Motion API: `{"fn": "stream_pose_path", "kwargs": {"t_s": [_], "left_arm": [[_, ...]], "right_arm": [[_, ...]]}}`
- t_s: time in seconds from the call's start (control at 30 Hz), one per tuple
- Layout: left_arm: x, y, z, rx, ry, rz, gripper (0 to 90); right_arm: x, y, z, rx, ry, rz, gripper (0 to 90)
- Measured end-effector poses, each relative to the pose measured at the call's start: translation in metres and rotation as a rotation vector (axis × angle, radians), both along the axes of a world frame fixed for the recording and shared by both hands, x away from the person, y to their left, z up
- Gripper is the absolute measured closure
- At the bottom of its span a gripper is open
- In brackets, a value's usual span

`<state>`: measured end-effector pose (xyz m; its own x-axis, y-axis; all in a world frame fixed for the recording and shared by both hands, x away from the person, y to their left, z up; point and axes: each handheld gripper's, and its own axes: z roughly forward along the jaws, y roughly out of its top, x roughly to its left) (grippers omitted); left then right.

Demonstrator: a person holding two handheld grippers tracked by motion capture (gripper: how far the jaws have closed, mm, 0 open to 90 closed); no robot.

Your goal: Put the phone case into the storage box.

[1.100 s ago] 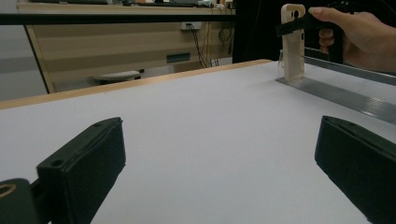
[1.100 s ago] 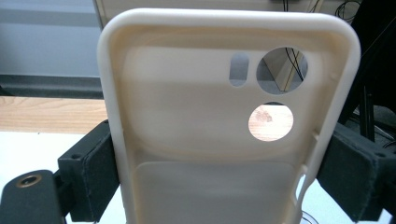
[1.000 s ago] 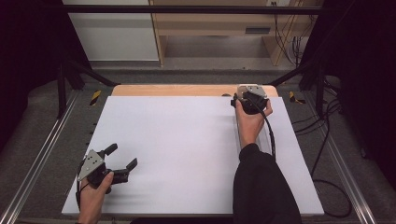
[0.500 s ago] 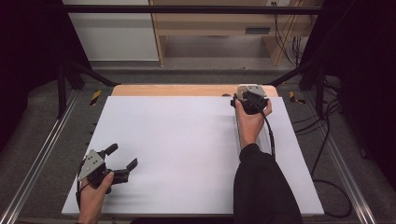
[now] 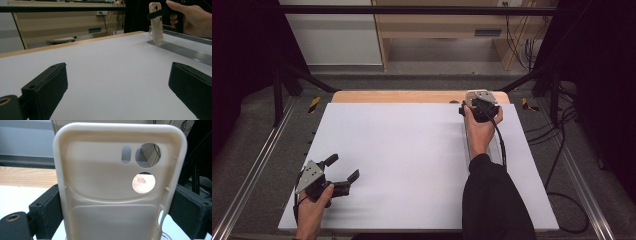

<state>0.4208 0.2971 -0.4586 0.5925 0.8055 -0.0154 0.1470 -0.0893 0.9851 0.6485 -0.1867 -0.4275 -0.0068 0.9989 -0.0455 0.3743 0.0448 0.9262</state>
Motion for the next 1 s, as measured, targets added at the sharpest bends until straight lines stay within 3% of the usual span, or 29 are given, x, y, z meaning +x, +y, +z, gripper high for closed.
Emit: {"fn": "stream_pose_path", "kwargs": {"t_s": [0.6, 1.0], "left_arm": [[0.0000, -0.0002, -0.0002, 0.001, 0.002, -0.001, 1.8], [-0.0001, -0.0009, -0.0001, 0.006, 0.001, -0.002, 1.8]], "right_arm": [[-0.0017, -0.0041, 0.0021, 0.019, 0.008, 0.002, 5.1], [-0.0045, -0.0048, 0.0083, 0.024, -0.013, -0.003, 4.7]]}}
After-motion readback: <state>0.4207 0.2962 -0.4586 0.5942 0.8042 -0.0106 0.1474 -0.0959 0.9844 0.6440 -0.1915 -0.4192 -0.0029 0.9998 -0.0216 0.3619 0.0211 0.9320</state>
